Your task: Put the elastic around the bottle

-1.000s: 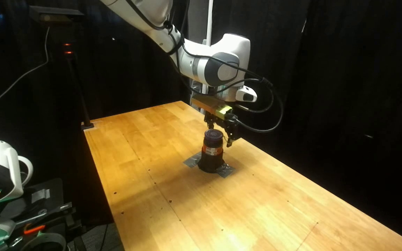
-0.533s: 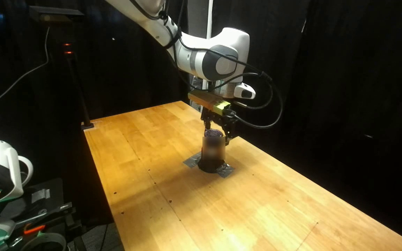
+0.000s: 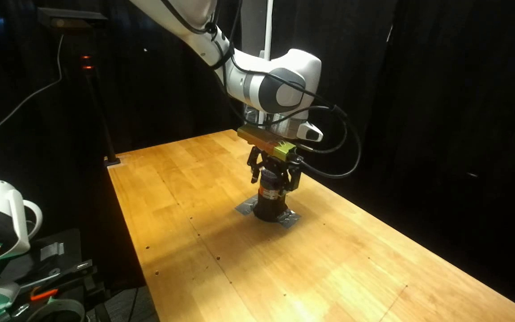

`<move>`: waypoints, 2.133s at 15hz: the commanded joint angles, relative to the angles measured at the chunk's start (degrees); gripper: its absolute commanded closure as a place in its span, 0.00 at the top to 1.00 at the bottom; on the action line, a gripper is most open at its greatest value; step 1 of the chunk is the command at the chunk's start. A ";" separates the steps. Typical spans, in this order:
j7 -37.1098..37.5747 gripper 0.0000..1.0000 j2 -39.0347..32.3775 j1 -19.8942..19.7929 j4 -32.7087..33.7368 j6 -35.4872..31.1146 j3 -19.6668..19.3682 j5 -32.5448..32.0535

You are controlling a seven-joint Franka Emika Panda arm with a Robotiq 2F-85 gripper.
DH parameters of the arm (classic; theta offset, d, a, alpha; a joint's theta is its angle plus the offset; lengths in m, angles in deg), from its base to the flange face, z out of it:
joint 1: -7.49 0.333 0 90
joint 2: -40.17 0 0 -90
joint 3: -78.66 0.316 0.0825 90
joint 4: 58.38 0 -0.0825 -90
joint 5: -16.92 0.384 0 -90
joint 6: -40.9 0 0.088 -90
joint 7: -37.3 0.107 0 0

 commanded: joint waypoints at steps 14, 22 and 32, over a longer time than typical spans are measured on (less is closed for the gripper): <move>-1.34 0.52 4.89 -0.10 -11.53 -11.88 -0.51 -1.88; -2.11 0.06 12.90 -2.38 -25.93 -27.09 -0.84 -1.45; -13.29 0.06 17.01 -17.70 -41.19 -58.61 14.16 11.16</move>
